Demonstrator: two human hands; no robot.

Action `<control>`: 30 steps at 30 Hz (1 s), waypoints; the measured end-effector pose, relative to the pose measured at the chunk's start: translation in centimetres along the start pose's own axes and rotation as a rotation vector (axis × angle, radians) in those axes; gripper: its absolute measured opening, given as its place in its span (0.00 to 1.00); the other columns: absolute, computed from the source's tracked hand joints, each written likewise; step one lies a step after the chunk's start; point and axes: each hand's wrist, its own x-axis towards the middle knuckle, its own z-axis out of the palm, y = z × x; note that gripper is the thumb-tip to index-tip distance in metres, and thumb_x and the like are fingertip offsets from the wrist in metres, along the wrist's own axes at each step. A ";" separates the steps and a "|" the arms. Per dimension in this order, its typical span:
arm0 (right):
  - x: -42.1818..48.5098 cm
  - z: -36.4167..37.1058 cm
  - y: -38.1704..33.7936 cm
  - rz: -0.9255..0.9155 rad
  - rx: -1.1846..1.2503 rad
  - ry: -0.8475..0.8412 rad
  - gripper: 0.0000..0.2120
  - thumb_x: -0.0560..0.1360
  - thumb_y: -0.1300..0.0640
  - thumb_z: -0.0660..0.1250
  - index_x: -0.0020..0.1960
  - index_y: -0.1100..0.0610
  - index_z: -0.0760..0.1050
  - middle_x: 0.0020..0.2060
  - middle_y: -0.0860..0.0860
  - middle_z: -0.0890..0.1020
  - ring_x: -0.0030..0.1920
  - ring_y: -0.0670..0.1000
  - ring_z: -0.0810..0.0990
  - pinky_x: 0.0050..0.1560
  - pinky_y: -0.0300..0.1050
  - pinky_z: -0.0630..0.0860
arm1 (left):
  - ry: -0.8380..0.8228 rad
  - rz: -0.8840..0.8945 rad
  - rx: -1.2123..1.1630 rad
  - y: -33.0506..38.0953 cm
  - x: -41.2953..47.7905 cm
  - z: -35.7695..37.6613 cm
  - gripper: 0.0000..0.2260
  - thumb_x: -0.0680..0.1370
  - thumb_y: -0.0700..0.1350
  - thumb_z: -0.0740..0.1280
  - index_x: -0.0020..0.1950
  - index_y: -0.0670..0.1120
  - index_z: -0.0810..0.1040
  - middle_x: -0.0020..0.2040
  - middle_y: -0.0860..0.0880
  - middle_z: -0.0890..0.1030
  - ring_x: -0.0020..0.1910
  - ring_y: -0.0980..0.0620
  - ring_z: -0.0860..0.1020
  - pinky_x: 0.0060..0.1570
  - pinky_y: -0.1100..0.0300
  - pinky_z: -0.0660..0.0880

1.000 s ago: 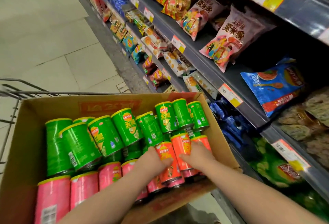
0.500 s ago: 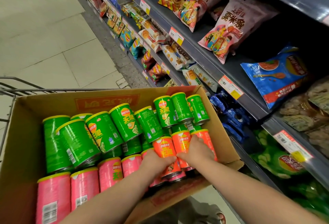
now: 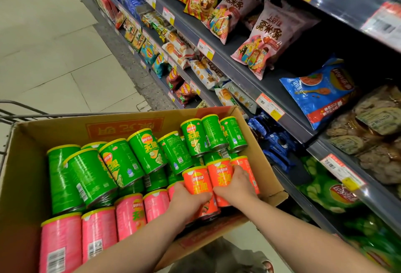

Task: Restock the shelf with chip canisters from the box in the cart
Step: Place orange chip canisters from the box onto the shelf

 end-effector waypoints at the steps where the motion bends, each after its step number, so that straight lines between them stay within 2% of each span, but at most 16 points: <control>1: -0.2 -0.4 0.1 -0.009 0.016 0.006 0.43 0.68 0.47 0.72 0.74 0.57 0.53 0.67 0.56 0.65 0.66 0.56 0.69 0.62 0.46 0.69 | -0.008 0.028 -0.013 0.2 -0.2 0.0 0.29 0.66 0.45 0.78 0.57 0.46 0.63 0.52 0.47 0.76 0.46 0.51 0.77 0.47 0.56 0.73; 3: -0.5 -1.3 0.2 -0.018 0.059 0.031 0.41 0.67 0.47 0.73 0.73 0.56 0.57 0.65 0.55 0.67 0.64 0.56 0.71 0.62 0.45 0.69 | -0.025 0.078 -0.036 1.0 -0.6 -0.1 0.31 0.65 0.46 0.78 0.59 0.46 0.63 0.52 0.47 0.77 0.46 0.51 0.78 0.47 0.55 0.76; 6: -1.3 -2.9 0.0 -0.030 0.166 0.093 0.35 0.65 0.48 0.74 0.68 0.54 0.66 0.59 0.54 0.71 0.59 0.54 0.74 0.61 0.46 0.72 | -0.039 0.139 -0.061 2.8 -1.4 -0.1 0.37 0.58 0.52 0.75 0.61 0.46 0.63 0.51 0.47 0.79 0.46 0.49 0.81 0.48 0.51 0.80; 8: -1.7 -4.1 0.0 -0.044 0.234 0.141 0.34 0.62 0.46 0.74 0.64 0.52 0.69 0.57 0.53 0.75 0.55 0.53 0.77 0.59 0.49 0.74 | -0.047 0.203 -0.070 4.1 -1.9 0.1 0.37 0.57 0.53 0.73 0.62 0.46 0.65 0.50 0.47 0.80 0.45 0.49 0.81 0.47 0.51 0.80; 11: -2.7 -6.2 0.0 -0.068 0.323 0.215 0.33 0.63 0.48 0.75 0.64 0.52 0.67 0.54 0.50 0.77 0.54 0.52 0.78 0.56 0.47 0.75 | -0.078 0.309 -0.079 5.9 -2.7 0.5 0.37 0.59 0.52 0.74 0.64 0.46 0.65 0.50 0.47 0.80 0.45 0.49 0.82 0.45 0.53 0.80; 14: -4.0 -8.7 0.0 -0.094 0.401 0.271 0.28 0.66 0.51 0.75 0.61 0.50 0.66 0.53 0.51 0.76 0.51 0.51 0.77 0.52 0.45 0.74 | -0.102 0.416 -0.089 7.8 -3.5 1.1 0.31 0.65 0.48 0.76 0.63 0.48 0.65 0.51 0.48 0.80 0.45 0.51 0.81 0.41 0.58 0.78; 16: -5.0 -10.4 0.2 -0.120 0.455 0.336 0.25 0.67 0.53 0.74 0.57 0.50 0.65 0.53 0.51 0.76 0.49 0.50 0.76 0.49 0.43 0.72 | -0.121 0.478 -0.111 9.2 -4.4 1.8 0.28 0.68 0.45 0.76 0.61 0.50 0.64 0.52 0.48 0.79 0.46 0.52 0.80 0.43 0.59 0.77; 19: -7.1 -12.9 0.2 -0.165 0.534 0.423 0.25 0.68 0.55 0.74 0.60 0.51 0.66 0.46 0.47 0.76 0.42 0.44 0.75 0.45 0.40 0.70 | -0.118 0.597 -0.104 11.4 -6.0 2.8 0.28 0.67 0.48 0.76 0.61 0.51 0.65 0.51 0.51 0.78 0.45 0.54 0.78 0.48 0.57 0.75; 23: -9.9 -16.3 0.8 -0.207 0.579 0.544 0.29 0.68 0.56 0.75 0.64 0.52 0.66 0.49 0.47 0.75 0.47 0.47 0.75 0.48 0.41 0.70 | -0.174 0.692 -0.137 14.4 -8.7 4.3 0.31 0.61 0.53 0.72 0.61 0.53 0.64 0.50 0.53 0.76 0.46 0.56 0.77 0.50 0.57 0.75; 26: -11.8 -19.0 1.5 -0.248 0.578 0.629 0.26 0.68 0.57 0.75 0.61 0.51 0.66 0.46 0.46 0.76 0.45 0.46 0.76 0.46 0.40 0.71 | -0.206 0.750 -0.157 16.5 -10.7 5.6 0.29 0.64 0.51 0.75 0.60 0.54 0.64 0.51 0.52 0.76 0.47 0.55 0.78 0.51 0.57 0.76; 28: -12.9 -20.8 2.1 -0.276 0.584 0.682 0.25 0.68 0.56 0.75 0.58 0.49 0.66 0.44 0.43 0.75 0.41 0.41 0.76 0.42 0.36 0.72 | -0.233 0.798 -0.163 18.0 -12.0 6.4 0.29 0.64 0.51 0.74 0.60 0.54 0.64 0.50 0.54 0.77 0.46 0.59 0.77 0.48 0.60 0.76; 30: -14.0 -22.7 2.7 -0.303 0.616 0.717 0.25 0.68 0.57 0.75 0.56 0.48 0.64 0.42 0.40 0.74 0.40 0.37 0.74 0.43 0.36 0.72 | -0.250 0.848 -0.172 19.4 -13.3 7.3 0.29 0.62 0.53 0.72 0.60 0.55 0.64 0.49 0.57 0.77 0.46 0.60 0.77 0.49 0.59 0.75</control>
